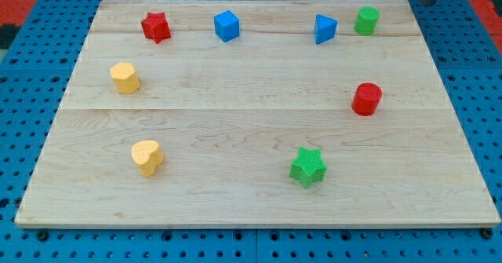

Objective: Move your arm to the top of the green circle

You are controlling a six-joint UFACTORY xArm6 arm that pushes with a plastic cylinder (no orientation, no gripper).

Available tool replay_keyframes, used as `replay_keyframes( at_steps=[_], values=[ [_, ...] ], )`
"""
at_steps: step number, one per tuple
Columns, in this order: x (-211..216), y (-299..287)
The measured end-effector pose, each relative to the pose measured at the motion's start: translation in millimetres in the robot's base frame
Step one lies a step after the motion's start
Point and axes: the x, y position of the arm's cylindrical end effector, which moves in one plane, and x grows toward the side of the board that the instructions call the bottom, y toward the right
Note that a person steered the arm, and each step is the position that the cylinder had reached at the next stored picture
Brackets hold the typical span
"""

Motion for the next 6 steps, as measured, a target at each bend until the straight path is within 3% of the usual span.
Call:
replay_keyframes(
  at_steps=[2, 6],
  values=[
    [-5, -82],
    [-5, -98]
  ],
)
